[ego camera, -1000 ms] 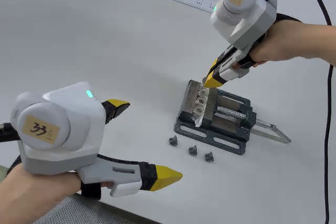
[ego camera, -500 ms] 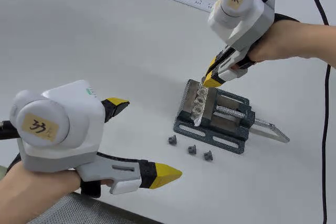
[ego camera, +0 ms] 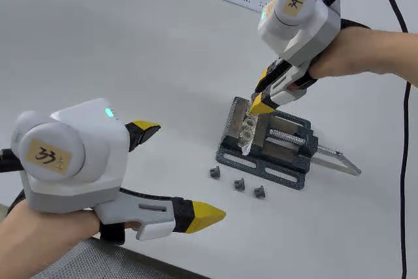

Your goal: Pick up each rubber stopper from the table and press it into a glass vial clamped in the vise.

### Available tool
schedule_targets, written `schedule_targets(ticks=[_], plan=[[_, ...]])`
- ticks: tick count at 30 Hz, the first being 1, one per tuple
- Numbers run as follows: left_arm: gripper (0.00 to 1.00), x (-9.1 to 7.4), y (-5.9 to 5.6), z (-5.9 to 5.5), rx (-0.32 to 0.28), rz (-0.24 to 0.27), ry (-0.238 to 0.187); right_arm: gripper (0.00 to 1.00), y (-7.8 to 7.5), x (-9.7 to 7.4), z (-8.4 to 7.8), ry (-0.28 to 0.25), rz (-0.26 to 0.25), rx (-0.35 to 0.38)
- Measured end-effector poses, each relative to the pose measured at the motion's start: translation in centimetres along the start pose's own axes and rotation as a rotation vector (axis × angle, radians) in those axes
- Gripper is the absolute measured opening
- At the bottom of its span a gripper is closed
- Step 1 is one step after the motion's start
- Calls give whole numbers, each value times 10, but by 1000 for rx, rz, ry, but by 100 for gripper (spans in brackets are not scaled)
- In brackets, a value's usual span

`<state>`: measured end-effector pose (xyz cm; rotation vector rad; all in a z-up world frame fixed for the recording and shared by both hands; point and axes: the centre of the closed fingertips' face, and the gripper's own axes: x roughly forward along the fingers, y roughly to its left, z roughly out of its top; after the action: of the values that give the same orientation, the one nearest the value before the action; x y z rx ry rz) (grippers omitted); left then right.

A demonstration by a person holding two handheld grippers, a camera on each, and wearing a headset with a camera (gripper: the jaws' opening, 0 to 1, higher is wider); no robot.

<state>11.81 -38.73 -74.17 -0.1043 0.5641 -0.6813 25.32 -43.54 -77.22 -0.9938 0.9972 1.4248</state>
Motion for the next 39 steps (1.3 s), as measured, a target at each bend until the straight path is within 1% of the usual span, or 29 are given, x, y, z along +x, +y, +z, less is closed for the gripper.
schedule_targets(ticks=[1,3,6,7,9,11,14,16,18,20,23,29,31,37,39], plan=[[97,0,0,0,0,0,-2,28,0,-1,1,-5,-1,-9],[97,0,0,0,-1,0,-3,26,0,-5,2,6,-5,-31],[97,-1,2,0,0,2,-3,28,-1,-12,5,4,7,-28],[97,-1,2,-1,0,2,-4,26,-1,-14,5,6,7,-32],[97,-1,2,0,-1,3,-6,25,-3,-21,4,18,-5,-66],[97,-1,2,0,-2,3,-8,23,-4,-26,6,21,-3,-66],[97,-1,2,0,0,3,-7,16,-9,-29,6,31,-10,-75],[97,-1,2,0,0,3,-10,13,-8,-32,7,31,-8,-75],[97,-1,3,0,-1,3,-10,12,-6,-31,6,40,4,-79],[97,-1,3,0,0,3,-9,9,-7,-30,5,49,8,-88],[97,-1,3,1,0,3,-9,7,-6,-27,3,57,25,-88],[97,-1,2,0,-3,2,-7,3,-6,-22,0,79,42,-94],[97,-1,3,0,-5,3,-6,2,-4,-21,0,85,54,-92],[97,-2,2,-1,-7,2,-4,0,-6,-14,0,86,61,-90],[97,-1,2,-1,-7,3,-4,0,-5,-15,1,85,63,-90]])
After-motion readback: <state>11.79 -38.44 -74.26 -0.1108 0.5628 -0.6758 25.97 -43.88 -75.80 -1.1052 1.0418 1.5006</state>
